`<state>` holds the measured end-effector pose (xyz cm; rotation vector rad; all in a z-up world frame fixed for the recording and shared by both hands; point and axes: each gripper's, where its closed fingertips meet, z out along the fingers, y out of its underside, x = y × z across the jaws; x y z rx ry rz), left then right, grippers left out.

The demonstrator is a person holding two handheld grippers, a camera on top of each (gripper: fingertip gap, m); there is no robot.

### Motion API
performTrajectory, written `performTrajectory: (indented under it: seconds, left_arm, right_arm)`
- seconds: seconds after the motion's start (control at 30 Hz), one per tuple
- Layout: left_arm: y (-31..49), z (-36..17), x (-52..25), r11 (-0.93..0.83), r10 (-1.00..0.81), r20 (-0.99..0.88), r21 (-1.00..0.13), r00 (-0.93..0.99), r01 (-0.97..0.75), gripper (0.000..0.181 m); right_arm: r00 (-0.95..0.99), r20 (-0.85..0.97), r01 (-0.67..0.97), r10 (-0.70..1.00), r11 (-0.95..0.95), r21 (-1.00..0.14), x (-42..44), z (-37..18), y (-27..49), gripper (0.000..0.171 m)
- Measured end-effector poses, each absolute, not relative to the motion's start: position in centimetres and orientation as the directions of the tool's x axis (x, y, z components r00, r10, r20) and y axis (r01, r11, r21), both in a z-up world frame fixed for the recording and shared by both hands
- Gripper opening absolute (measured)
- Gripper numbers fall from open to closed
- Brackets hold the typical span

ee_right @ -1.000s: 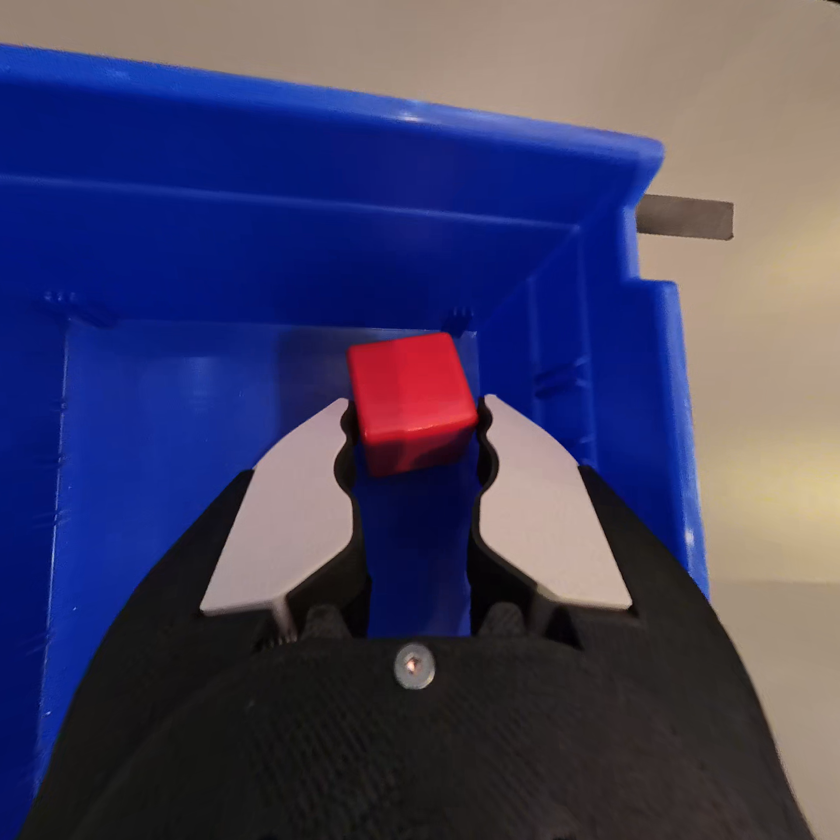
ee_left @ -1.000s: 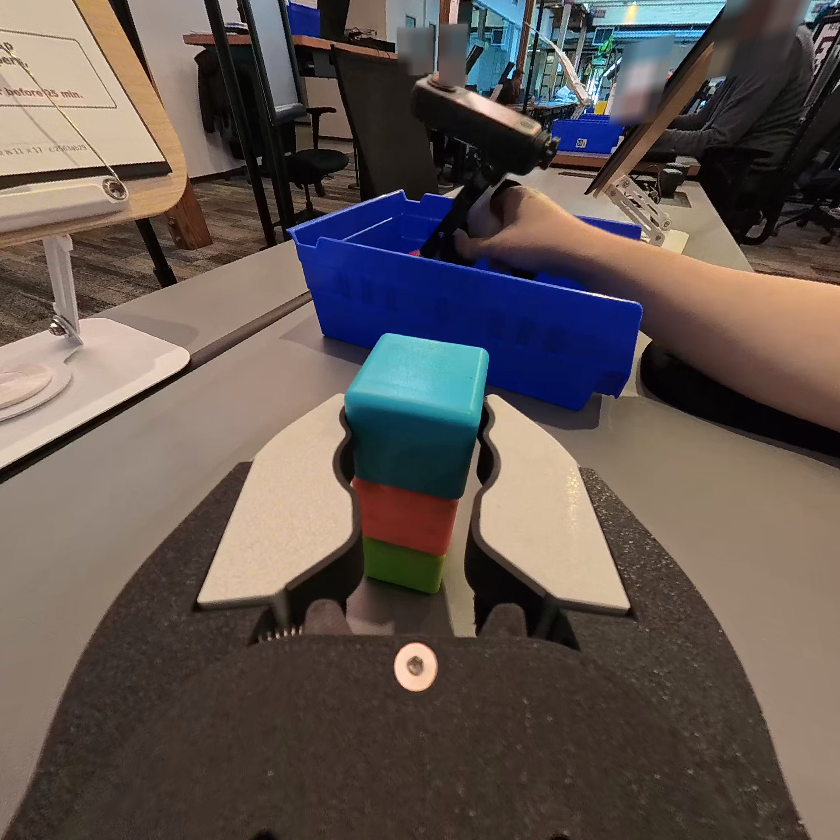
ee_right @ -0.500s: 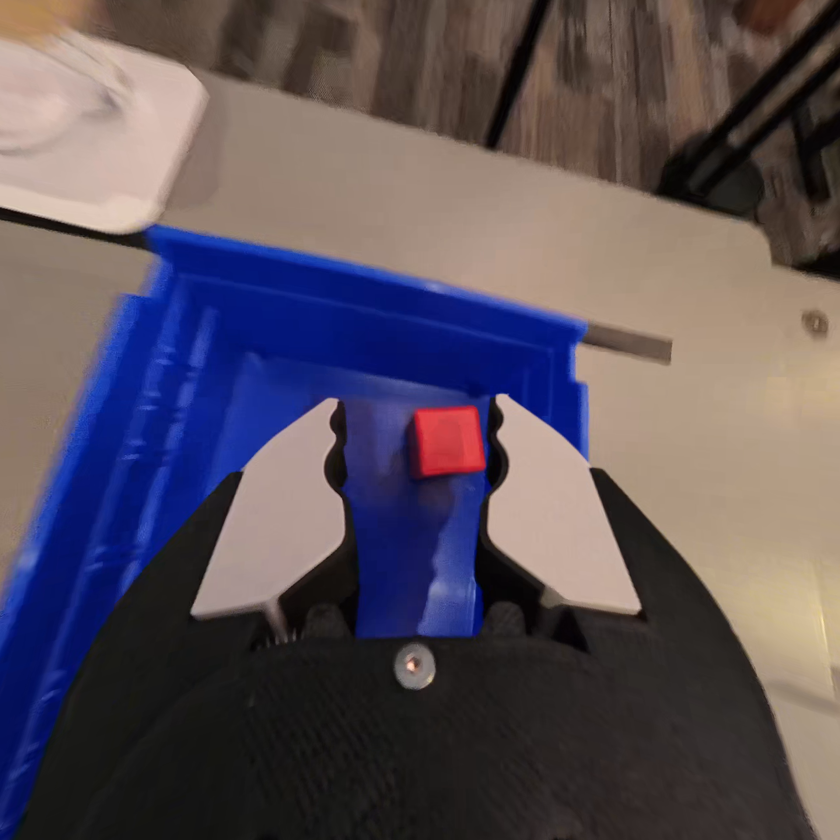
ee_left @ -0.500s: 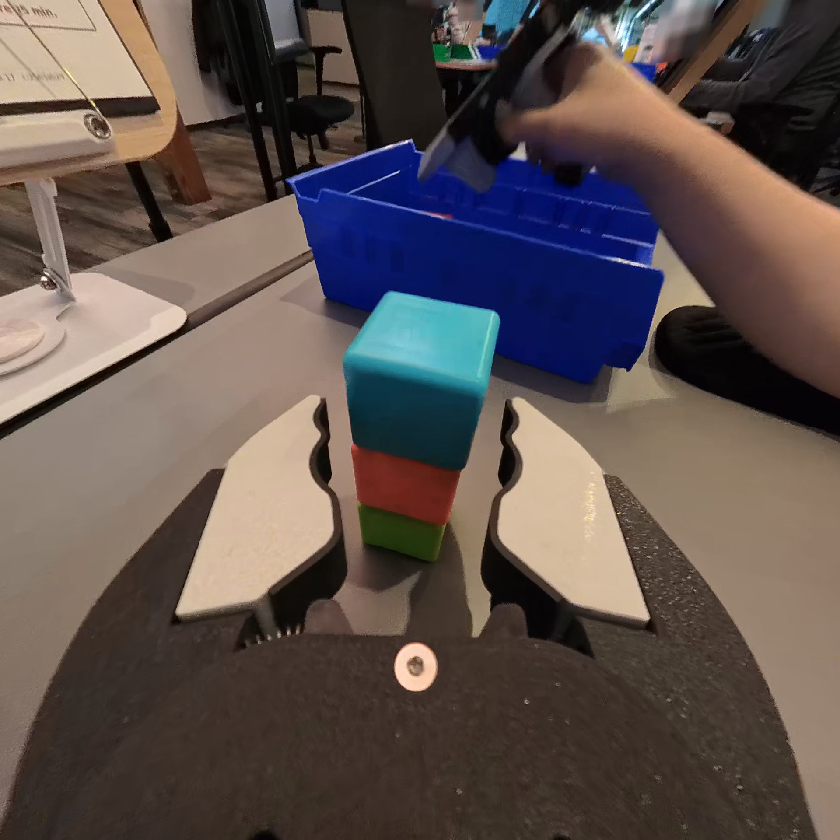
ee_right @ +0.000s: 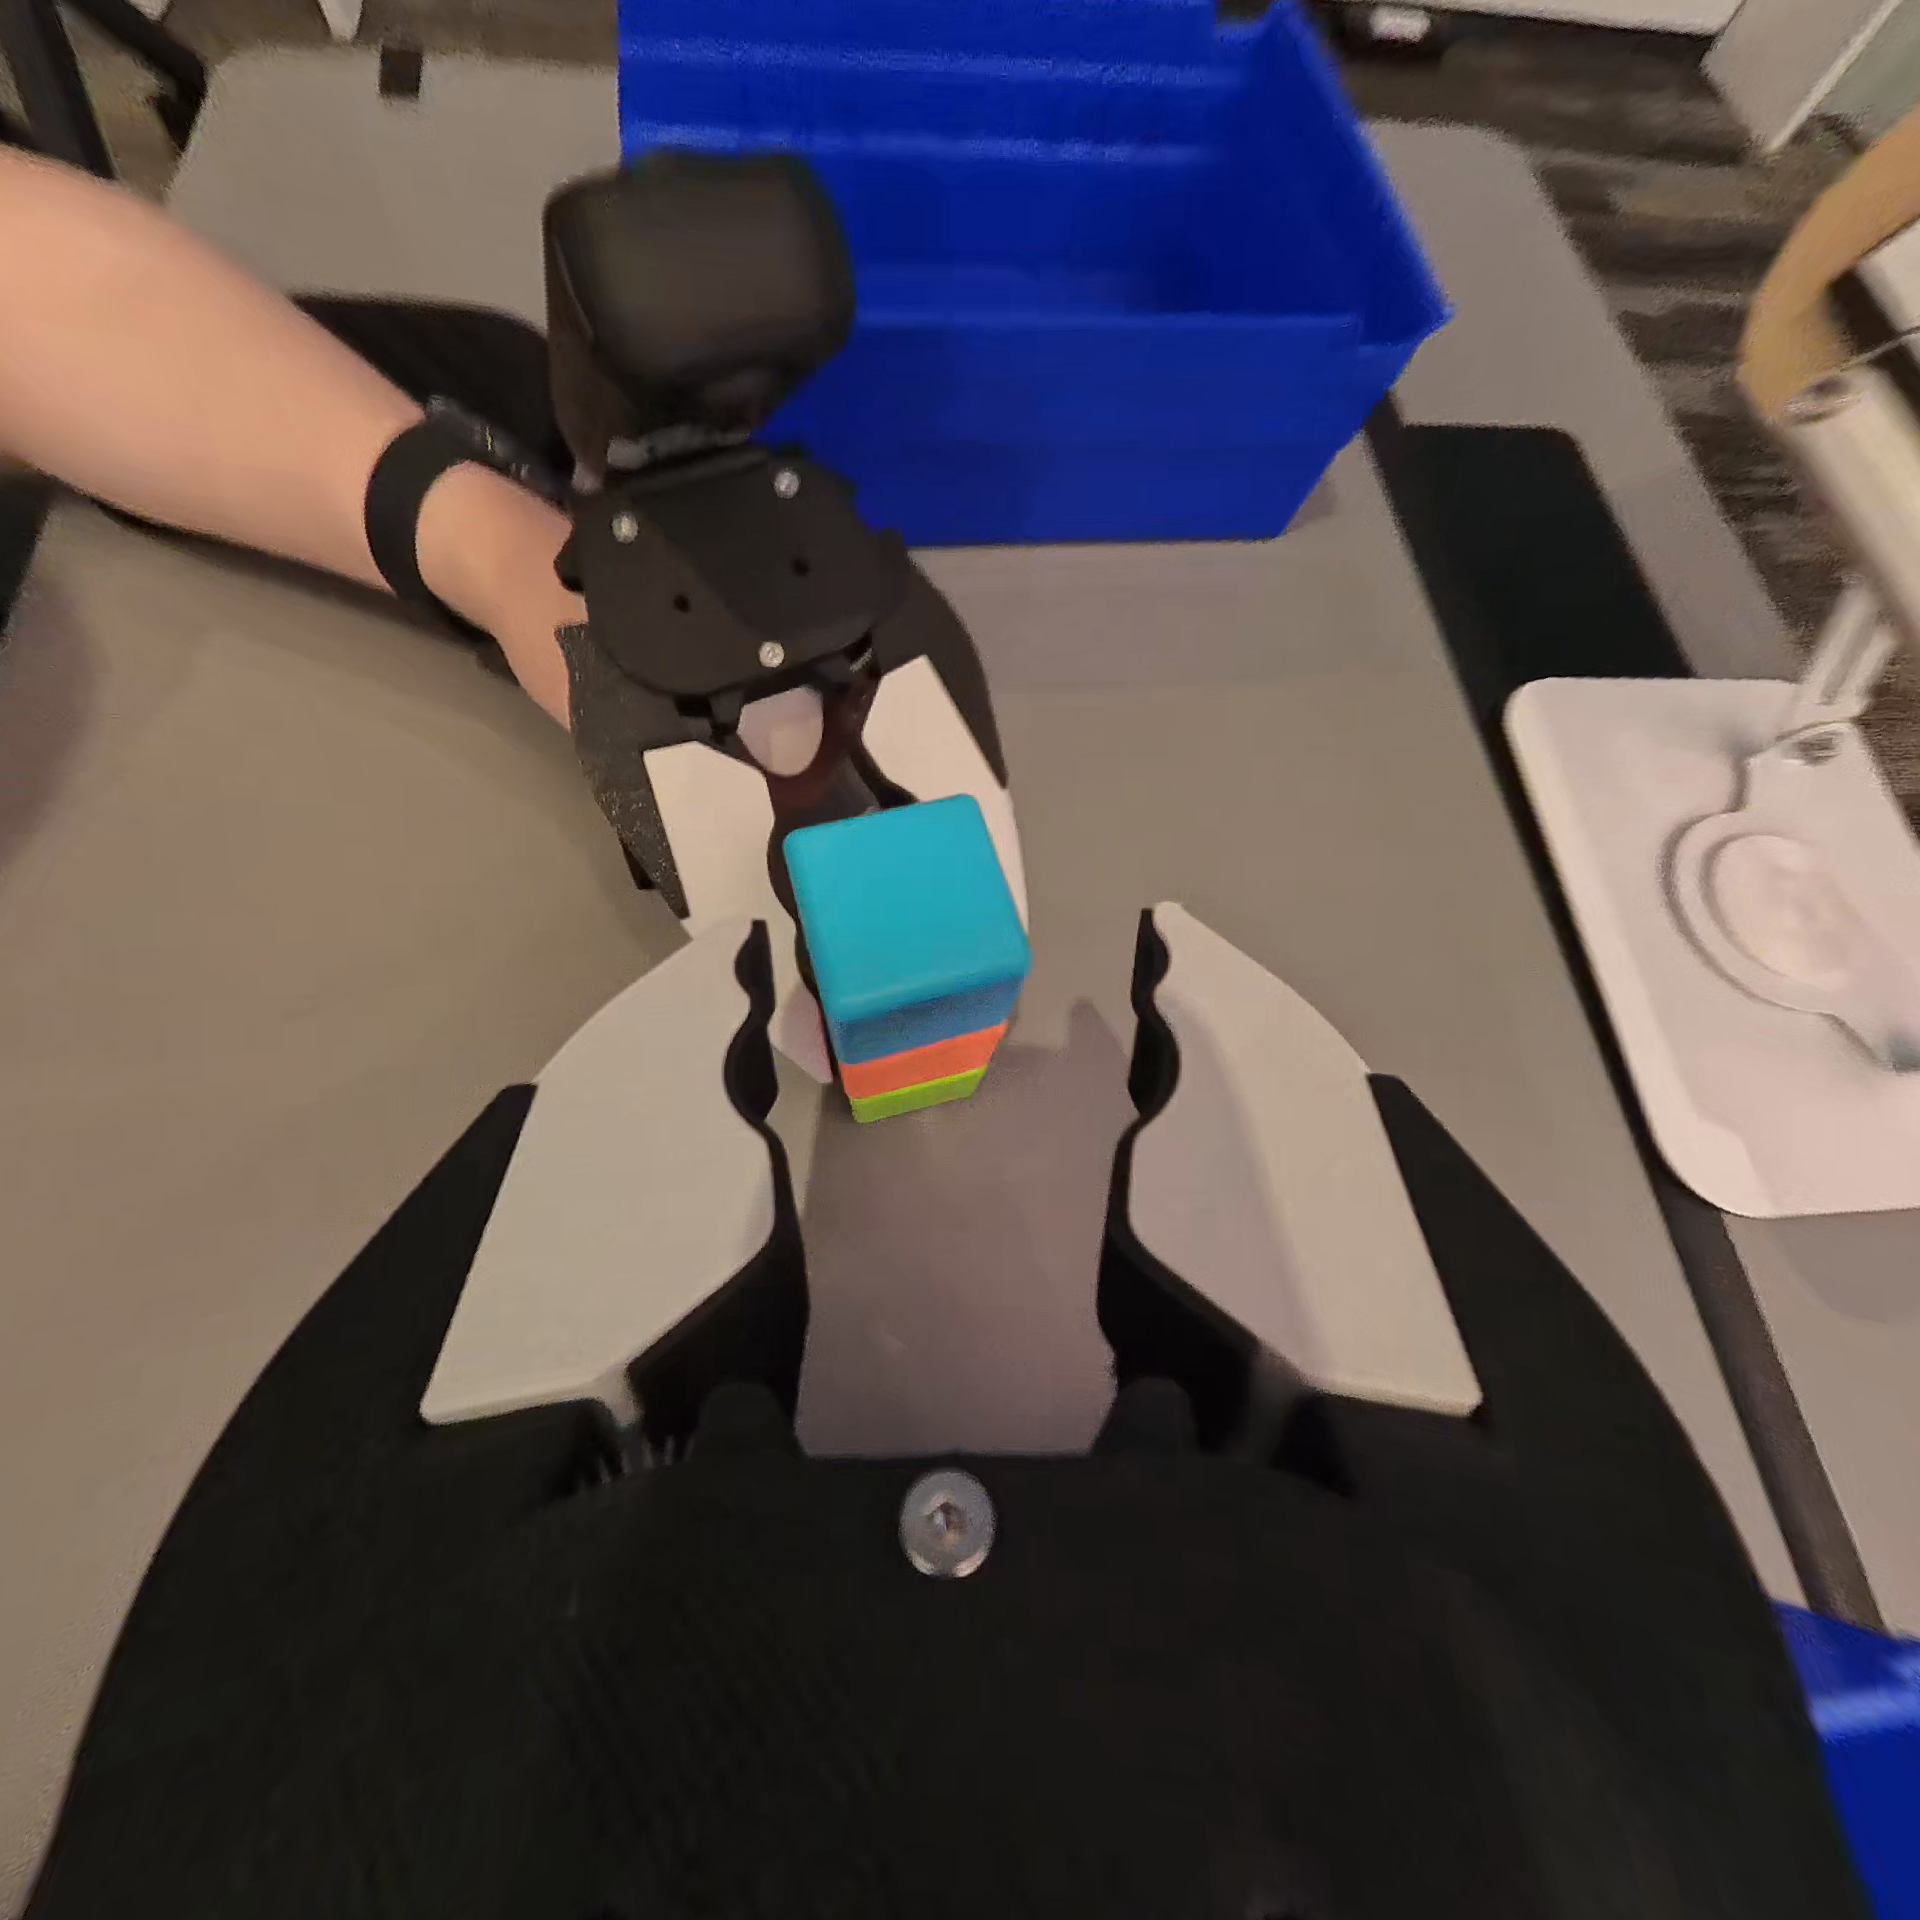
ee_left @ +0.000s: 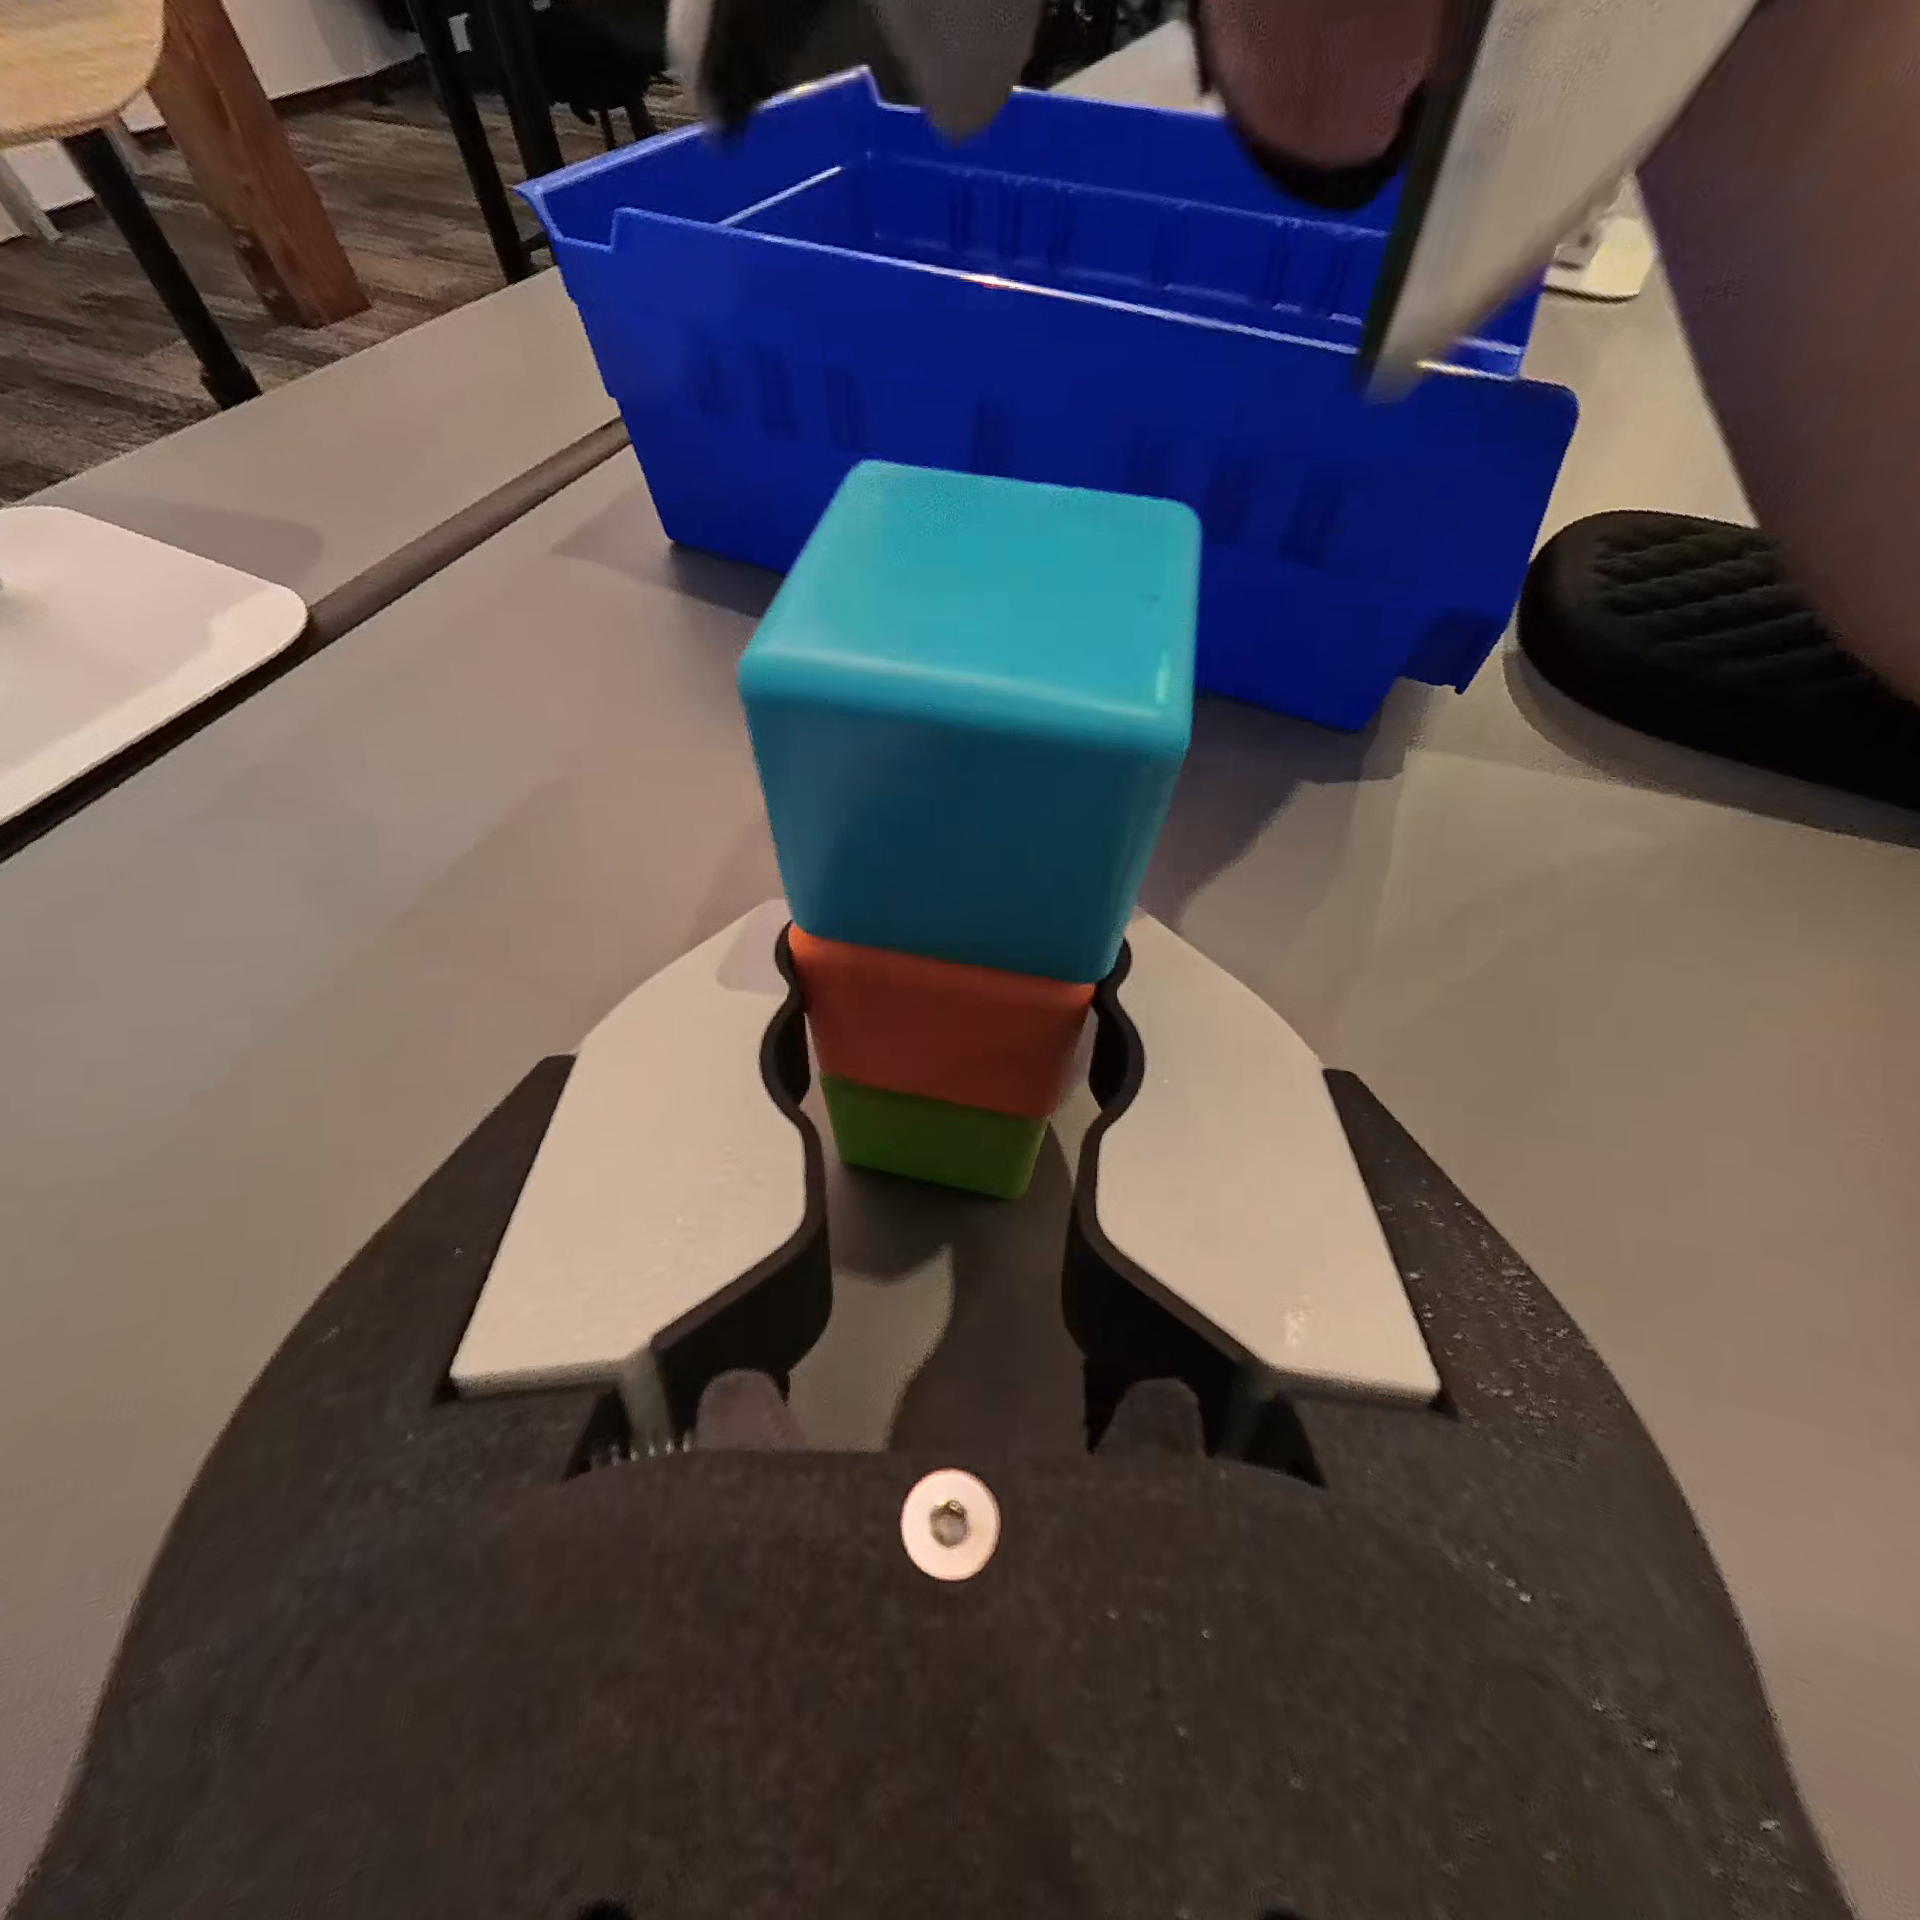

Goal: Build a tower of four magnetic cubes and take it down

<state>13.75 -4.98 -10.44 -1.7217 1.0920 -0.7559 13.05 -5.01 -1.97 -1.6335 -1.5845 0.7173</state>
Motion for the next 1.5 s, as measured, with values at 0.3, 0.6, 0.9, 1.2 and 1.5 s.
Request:
performTrajectory:
  seconds: [0.3, 0.6, 0.9, 1.2, 1.5]
  left_arm:
    - [-5.5, -10.5, 14.1, -0.160, -0.925, 0.017, -0.924, 0.379, -0.348, 0.051]
    - [-5.4, -10.5, 14.3, -0.151, -0.923, -0.001, -0.920, 0.385, -0.363, 0.051]
    - [-5.4, -10.4, 14.3, -0.152, -0.925, 0.002, -0.918, 0.380, -0.366, 0.051]
    - [-5.6, -10.7, 14.6, -0.138, -0.930, -0.014, -0.913, 0.366, -0.384, 0.050]
    - [-5.6, -10.7, 14.7, -0.143, -0.930, -0.003, -0.918, 0.368, -0.369, 0.050]
  right_arm:
    - [0.018, 0.117, 0.680, 0.993, 0.074, -0.729, 11.6, -5.3, -5.8, 0.051]
    - [0.030, 0.131, 0.696, 0.991, 0.073, -0.714, 11.8, -5.2, -5.7, 0.051]
    - [0.043, 0.064, 0.657, 0.997, 0.020, -0.754, 11.7, -4.9, -5.6, 0.051]
    - [0.355, 0.138, 0.407, 0.925, -0.021, -0.913, 19.5, 5.3, -1.7, 0.050]
    - [0.816, -0.028, 0.372, 0.577, -0.562, -0.739, 33.9, -8.1, 8.6, 0.051]
